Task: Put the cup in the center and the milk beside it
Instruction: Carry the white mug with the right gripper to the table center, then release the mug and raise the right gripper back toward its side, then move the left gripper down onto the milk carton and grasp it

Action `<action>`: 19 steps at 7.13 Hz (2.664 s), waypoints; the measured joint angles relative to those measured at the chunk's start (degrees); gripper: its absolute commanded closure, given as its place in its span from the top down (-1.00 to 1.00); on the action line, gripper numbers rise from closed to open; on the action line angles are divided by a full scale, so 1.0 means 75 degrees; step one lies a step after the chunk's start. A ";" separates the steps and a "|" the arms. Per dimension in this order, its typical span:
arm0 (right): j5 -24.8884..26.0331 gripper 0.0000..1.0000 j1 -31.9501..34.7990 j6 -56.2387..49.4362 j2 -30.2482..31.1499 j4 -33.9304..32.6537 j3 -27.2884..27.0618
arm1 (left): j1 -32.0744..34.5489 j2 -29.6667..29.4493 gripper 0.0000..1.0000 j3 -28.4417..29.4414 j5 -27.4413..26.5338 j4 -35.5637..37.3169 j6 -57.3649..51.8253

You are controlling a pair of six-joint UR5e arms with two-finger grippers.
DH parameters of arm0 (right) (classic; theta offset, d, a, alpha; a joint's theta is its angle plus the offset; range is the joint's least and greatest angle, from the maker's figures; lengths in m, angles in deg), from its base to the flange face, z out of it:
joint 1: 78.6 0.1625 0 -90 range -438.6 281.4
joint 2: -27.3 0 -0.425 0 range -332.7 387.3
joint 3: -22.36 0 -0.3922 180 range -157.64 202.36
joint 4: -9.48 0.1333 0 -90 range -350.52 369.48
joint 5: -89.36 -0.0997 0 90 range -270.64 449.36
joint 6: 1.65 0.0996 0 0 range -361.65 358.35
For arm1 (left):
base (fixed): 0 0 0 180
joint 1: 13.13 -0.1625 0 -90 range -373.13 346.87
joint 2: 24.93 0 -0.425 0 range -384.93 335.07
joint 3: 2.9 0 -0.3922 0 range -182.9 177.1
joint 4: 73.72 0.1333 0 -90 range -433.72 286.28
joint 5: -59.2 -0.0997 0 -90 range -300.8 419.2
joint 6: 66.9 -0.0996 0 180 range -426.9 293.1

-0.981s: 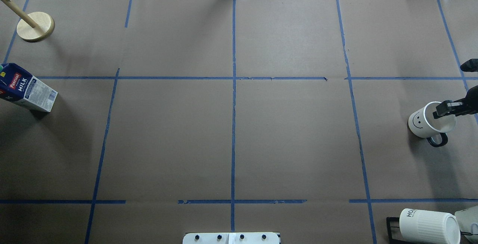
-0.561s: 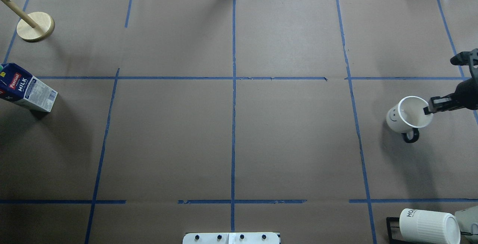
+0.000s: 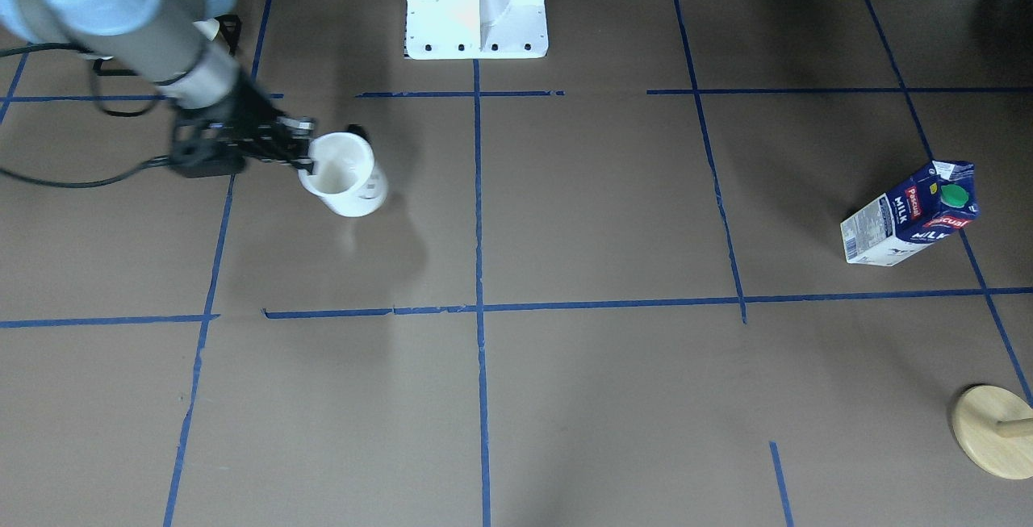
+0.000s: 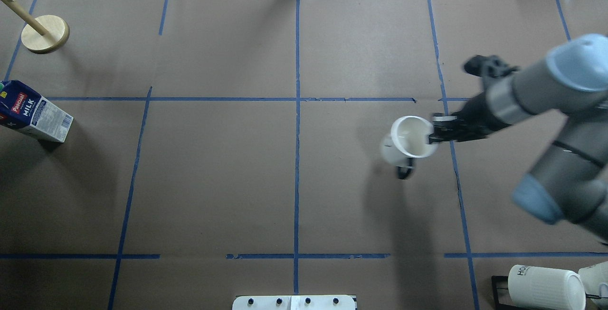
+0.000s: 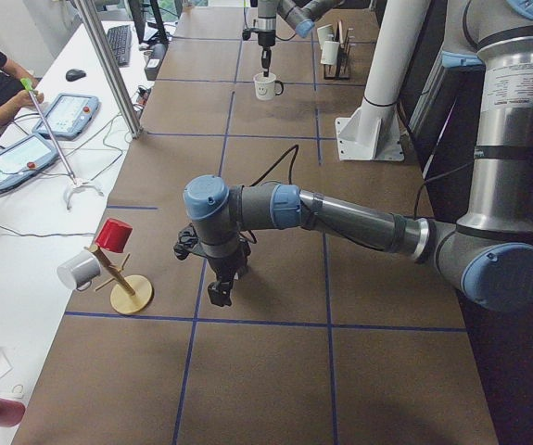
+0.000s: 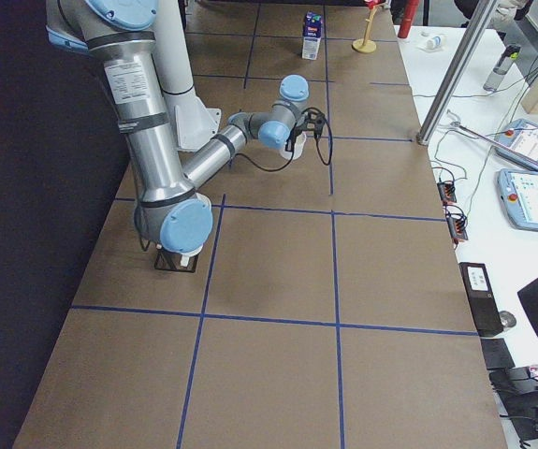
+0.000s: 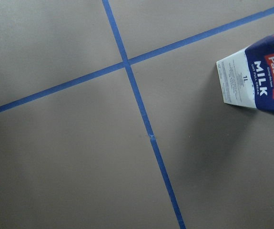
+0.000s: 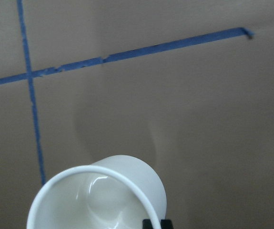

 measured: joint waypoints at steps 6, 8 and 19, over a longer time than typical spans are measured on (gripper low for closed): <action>0.1515 0.99 -0.0899 0.1389 -0.2637 0.0344 0.2986 | 0.0003 0.0170 1.00 -0.0105 0.0012 -0.0092 -0.0030; 0.1550 1.00 -0.0958 0.1431 -0.2635 0.0352 0.2906 | -0.0004 0.0281 1.00 -0.0377 0.0176 -0.0091 -0.0006; -0.2100 1.00 0.3362 -0.4409 0.2925 -0.0693 -0.1083 | -0.2191 -0.0778 1.00 -0.1064 0.0353 -0.0444 0.4225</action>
